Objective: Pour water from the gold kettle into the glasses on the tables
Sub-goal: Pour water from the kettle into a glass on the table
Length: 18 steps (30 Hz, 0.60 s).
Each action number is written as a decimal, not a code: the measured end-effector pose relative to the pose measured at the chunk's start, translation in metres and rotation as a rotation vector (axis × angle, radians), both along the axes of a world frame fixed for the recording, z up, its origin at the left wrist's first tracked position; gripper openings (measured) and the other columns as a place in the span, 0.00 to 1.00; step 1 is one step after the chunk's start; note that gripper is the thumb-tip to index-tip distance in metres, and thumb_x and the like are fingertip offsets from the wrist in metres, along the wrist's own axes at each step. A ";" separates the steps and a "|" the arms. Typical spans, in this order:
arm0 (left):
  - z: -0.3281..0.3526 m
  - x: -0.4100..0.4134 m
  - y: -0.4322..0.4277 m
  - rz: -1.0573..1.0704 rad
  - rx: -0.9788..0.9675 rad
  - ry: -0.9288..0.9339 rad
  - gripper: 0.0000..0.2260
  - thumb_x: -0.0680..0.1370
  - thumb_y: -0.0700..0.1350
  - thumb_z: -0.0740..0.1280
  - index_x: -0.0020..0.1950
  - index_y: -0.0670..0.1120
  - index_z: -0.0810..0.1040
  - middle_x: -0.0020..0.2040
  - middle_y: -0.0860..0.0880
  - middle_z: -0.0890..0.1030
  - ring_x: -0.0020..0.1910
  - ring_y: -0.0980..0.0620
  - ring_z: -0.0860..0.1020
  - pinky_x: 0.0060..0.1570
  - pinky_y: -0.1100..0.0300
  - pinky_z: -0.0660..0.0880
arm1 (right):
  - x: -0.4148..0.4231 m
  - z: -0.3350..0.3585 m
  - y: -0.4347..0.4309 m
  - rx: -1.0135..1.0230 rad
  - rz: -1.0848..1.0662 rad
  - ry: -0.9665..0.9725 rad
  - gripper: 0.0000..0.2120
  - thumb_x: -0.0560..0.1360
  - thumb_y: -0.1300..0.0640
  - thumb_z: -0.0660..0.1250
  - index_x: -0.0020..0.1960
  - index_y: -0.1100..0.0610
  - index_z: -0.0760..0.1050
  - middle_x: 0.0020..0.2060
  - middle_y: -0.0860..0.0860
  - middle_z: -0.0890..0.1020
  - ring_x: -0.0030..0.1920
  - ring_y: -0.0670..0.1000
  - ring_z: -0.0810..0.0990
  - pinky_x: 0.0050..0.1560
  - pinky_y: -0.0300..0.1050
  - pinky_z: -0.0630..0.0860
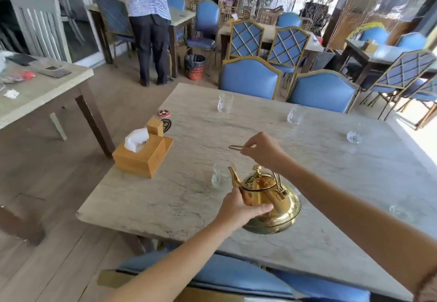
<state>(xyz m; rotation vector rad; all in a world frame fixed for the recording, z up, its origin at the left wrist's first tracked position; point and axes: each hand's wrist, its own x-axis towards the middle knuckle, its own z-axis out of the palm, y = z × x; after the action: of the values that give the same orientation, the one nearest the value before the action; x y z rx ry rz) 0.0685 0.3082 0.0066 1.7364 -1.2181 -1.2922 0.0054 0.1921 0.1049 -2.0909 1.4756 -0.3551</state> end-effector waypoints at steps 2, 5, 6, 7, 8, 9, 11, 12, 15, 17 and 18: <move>0.000 0.002 -0.001 0.004 0.009 0.026 0.37 0.66 0.61 0.77 0.68 0.46 0.69 0.62 0.51 0.78 0.58 0.54 0.75 0.54 0.65 0.71 | 0.007 0.000 0.000 -0.003 -0.003 0.048 0.10 0.74 0.58 0.70 0.50 0.65 0.84 0.39 0.58 0.83 0.28 0.46 0.72 0.28 0.37 0.68; -0.002 0.004 -0.002 0.011 0.028 0.056 0.36 0.65 0.62 0.77 0.66 0.47 0.71 0.61 0.51 0.78 0.58 0.54 0.76 0.56 0.63 0.72 | 0.017 0.001 -0.001 0.006 -0.003 0.109 0.12 0.75 0.59 0.70 0.50 0.68 0.82 0.44 0.60 0.84 0.31 0.49 0.73 0.29 0.38 0.68; -0.002 0.004 -0.003 0.011 0.033 0.063 0.36 0.65 0.63 0.77 0.66 0.47 0.71 0.61 0.51 0.79 0.58 0.53 0.76 0.57 0.62 0.73 | 0.018 0.001 -0.002 0.010 -0.004 0.127 0.11 0.75 0.59 0.69 0.50 0.67 0.82 0.46 0.61 0.84 0.32 0.49 0.73 0.29 0.38 0.68; -0.003 0.003 -0.004 0.010 0.035 0.067 0.36 0.65 0.63 0.76 0.65 0.47 0.72 0.61 0.50 0.79 0.59 0.52 0.77 0.58 0.61 0.73 | 0.019 0.001 -0.003 0.011 -0.004 0.146 0.11 0.75 0.58 0.69 0.51 0.67 0.82 0.48 0.61 0.84 0.33 0.49 0.74 0.30 0.38 0.69; -0.004 0.002 -0.005 0.004 0.035 0.065 0.34 0.65 0.64 0.76 0.63 0.47 0.72 0.61 0.50 0.79 0.59 0.52 0.77 0.58 0.60 0.73 | 0.020 0.002 -0.004 0.005 -0.001 0.165 0.11 0.76 0.58 0.69 0.51 0.67 0.82 0.49 0.61 0.84 0.35 0.50 0.74 0.30 0.39 0.70; -0.004 0.002 -0.006 -0.005 0.031 0.058 0.33 0.66 0.65 0.75 0.61 0.47 0.71 0.61 0.49 0.79 0.58 0.52 0.77 0.58 0.60 0.73 | 0.021 0.002 -0.004 -0.005 0.004 0.183 0.12 0.76 0.58 0.69 0.51 0.67 0.82 0.49 0.61 0.84 0.36 0.51 0.74 0.33 0.42 0.72; -0.004 0.001 -0.007 -0.022 0.022 0.048 0.32 0.67 0.65 0.74 0.61 0.46 0.70 0.61 0.48 0.78 0.59 0.51 0.77 0.59 0.59 0.74 | 0.023 0.002 -0.006 -0.023 0.018 0.212 0.12 0.76 0.57 0.68 0.51 0.67 0.82 0.49 0.61 0.83 0.39 0.52 0.75 0.39 0.47 0.75; -0.003 0.000 -0.007 -0.024 0.016 0.054 0.33 0.68 0.65 0.73 0.63 0.45 0.71 0.61 0.48 0.78 0.60 0.50 0.77 0.60 0.59 0.74 | 0.023 0.002 -0.007 -0.026 0.026 0.226 0.12 0.76 0.57 0.68 0.51 0.66 0.81 0.49 0.60 0.83 0.39 0.52 0.75 0.39 0.47 0.75; -0.001 -0.001 -0.008 -0.021 0.012 0.060 0.36 0.68 0.65 0.72 0.66 0.43 0.70 0.62 0.47 0.78 0.61 0.48 0.77 0.61 0.59 0.75 | 0.026 0.000 -0.010 -0.031 0.036 0.265 0.12 0.77 0.56 0.68 0.52 0.66 0.80 0.47 0.59 0.83 0.38 0.52 0.76 0.39 0.45 0.74; 0.001 -0.002 -0.009 -0.013 0.007 0.049 0.33 0.70 0.65 0.72 0.63 0.42 0.72 0.59 0.47 0.79 0.59 0.49 0.78 0.55 0.61 0.74 | 0.027 0.000 -0.012 -0.022 0.034 0.288 0.12 0.77 0.56 0.68 0.51 0.66 0.80 0.42 0.58 0.82 0.36 0.52 0.76 0.37 0.45 0.73; 0.001 -0.002 -0.009 -0.010 0.001 0.051 0.31 0.70 0.64 0.72 0.60 0.41 0.73 0.56 0.47 0.79 0.56 0.49 0.78 0.51 0.62 0.74 | 0.028 0.001 -0.012 -0.018 0.034 0.300 0.12 0.77 0.56 0.68 0.49 0.66 0.80 0.39 0.57 0.81 0.34 0.52 0.75 0.35 0.45 0.72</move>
<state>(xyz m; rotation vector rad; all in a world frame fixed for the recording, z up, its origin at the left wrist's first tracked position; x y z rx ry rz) 0.0668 0.2989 0.0078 1.6894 -1.1989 -1.3348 0.0333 0.1800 0.1060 -2.2556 1.6043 -0.0413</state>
